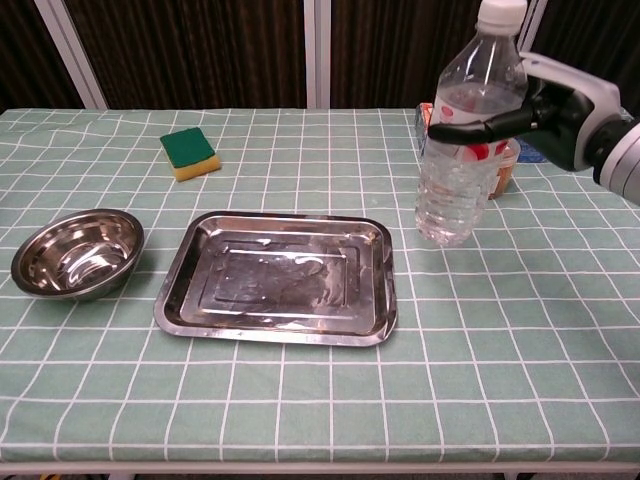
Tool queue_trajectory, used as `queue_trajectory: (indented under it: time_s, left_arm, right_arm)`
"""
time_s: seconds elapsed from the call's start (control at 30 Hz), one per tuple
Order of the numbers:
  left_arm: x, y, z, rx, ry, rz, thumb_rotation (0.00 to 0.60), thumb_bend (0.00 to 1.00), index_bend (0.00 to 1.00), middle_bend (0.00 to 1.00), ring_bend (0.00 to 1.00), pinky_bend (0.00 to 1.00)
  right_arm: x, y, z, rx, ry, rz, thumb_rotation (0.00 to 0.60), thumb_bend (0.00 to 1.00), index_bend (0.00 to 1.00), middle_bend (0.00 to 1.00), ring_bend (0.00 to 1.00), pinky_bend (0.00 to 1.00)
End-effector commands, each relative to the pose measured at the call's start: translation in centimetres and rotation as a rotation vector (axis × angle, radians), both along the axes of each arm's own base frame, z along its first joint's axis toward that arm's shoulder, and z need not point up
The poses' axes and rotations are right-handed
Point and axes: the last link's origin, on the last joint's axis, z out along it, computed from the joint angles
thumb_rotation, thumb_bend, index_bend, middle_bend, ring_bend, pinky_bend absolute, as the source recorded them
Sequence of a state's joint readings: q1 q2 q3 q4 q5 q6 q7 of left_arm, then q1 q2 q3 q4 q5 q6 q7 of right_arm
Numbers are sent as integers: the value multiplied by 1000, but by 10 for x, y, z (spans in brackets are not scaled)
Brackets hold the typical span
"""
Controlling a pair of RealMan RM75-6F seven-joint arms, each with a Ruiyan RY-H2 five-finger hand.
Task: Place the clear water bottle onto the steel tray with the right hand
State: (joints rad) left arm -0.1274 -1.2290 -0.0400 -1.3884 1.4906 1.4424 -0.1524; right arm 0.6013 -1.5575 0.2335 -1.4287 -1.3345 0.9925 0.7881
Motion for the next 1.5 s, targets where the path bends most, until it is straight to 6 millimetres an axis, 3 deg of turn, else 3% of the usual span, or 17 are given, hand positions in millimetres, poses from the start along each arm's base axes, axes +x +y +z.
queue_trajectory:
  time_s: [0.03, 0.13, 0.2, 0.4, 0.5, 0.77, 0.87, 1.0, 1.1, 1.17, 1.33, 1.4, 1.5]
  left_arm:
    - [0, 1, 1, 1, 1, -1, 600, 283, 185, 207, 110, 192]
    - [1, 2, 0, 2, 0, -2, 600, 283, 185, 207, 110, 192]
    - [2, 3, -1, 1, -1, -1, 600, 282, 185, 207, 109, 192]
    - [0, 1, -5, -10, -1, 3, 600, 282, 185, 207, 109, 192]
    - [-1, 0, -4, -11, 4, 7, 600, 282, 185, 207, 109, 192]
    - [2, 3, -4, -11, -1, -3, 600, 282, 185, 207, 110, 192]
    - [1, 3, -3, -11, 3, 0, 600, 282, 185, 207, 110, 192]
    - [-2, 1, -2, -9, 2, 14, 600, 282, 185, 207, 110, 192]
    - [-2, -1, -2, -9, 3, 16, 600, 283, 185, 207, 109, 192]
    - [-3, -1, -2, -8, 1, 17, 600, 282, 185, 207, 110, 192]
    - [-3, 1, -2, -11, -11, 15, 600, 283, 185, 207, 110, 192]
    - [-3, 0, -4, -19, -11, 11, 600, 283, 185, 207, 110, 192]
    - [-3, 0, -5, -21, -9, 6, 600, 282, 185, 207, 110, 192]
  right_arm:
    - [20, -1, 6, -39, -45, 67, 600, 207, 703, 568, 389, 446]
    - [44, 0, 27, -100, -88, 146, 600, 203, 703, 569, 389, 446]
    - [44, 2, 33, -119, -82, 151, 600, 203, 704, 569, 389, 446]
    - [-13, 2, 3, -11, 2, -41, 600, 211, 704, 569, 389, 446]
    - [-20, 3, -7, 6, 10, -50, 600, 220, 704, 569, 389, 446]
    - [7, -11, 22, -112, -35, 43, 600, 223, 707, 572, 389, 446]
    - [29, -15, 8, -65, -53, 66, 600, 224, 707, 573, 389, 446]
    - [70, -15, -32, 27, -64, 119, 600, 225, 707, 573, 389, 446]
    - [85, -13, -41, 29, -76, 142, 600, 225, 708, 573, 389, 446]
    - [80, -14, -34, -3, -66, 143, 600, 224, 708, 573, 389, 446]
    - [40, -20, 1, -89, -50, 59, 600, 224, 708, 573, 389, 446]
    - [32, -16, -1, -67, -51, 36, 600, 223, 708, 574, 389, 446]
    - [42, -9, -19, -9, -52, 61, 600, 223, 710, 574, 389, 446]
